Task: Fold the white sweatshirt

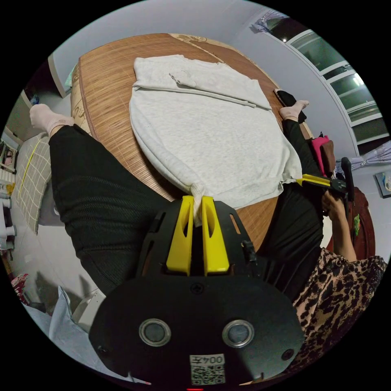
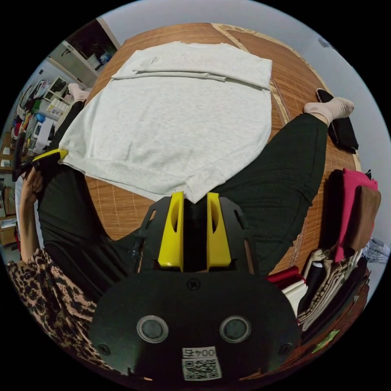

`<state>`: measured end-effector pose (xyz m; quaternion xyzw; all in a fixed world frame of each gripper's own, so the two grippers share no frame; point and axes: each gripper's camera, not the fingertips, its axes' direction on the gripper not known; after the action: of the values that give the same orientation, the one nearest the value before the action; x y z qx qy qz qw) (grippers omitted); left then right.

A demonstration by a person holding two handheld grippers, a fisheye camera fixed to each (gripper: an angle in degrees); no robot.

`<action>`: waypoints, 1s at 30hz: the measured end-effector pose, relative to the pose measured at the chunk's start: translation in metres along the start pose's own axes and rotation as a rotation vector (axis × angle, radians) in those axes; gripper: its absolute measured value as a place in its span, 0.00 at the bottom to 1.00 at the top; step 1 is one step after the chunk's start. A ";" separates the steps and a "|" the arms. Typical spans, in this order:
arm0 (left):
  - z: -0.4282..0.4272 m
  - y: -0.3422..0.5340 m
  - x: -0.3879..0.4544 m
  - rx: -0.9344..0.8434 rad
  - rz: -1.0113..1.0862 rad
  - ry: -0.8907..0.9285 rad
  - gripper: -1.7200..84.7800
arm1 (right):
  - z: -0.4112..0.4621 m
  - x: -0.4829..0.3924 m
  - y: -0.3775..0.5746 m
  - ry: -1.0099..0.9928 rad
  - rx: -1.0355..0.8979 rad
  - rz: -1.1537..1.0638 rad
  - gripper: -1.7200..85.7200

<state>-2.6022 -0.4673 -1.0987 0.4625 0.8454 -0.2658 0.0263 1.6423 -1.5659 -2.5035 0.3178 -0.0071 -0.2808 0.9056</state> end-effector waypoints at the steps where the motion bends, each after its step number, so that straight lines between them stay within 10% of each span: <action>1: -0.005 0.001 -0.001 -0.001 0.001 0.004 0.06 | -0.002 0.002 0.000 -0.011 0.008 0.015 0.09; 15: -0.078 0.017 -0.027 0.005 0.002 0.041 0.06 | -0.018 0.045 0.020 -0.179 0.047 0.169 0.05; 30: -0.254 0.101 -0.182 0.492 -0.151 0.643 0.06 | -0.165 0.192 0.171 -0.643 0.636 0.220 0.02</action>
<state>-2.3670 -0.4431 -0.8709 0.4512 0.7532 -0.3034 -0.3701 1.9217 -1.4606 -2.5684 0.4739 -0.4072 -0.2511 0.7393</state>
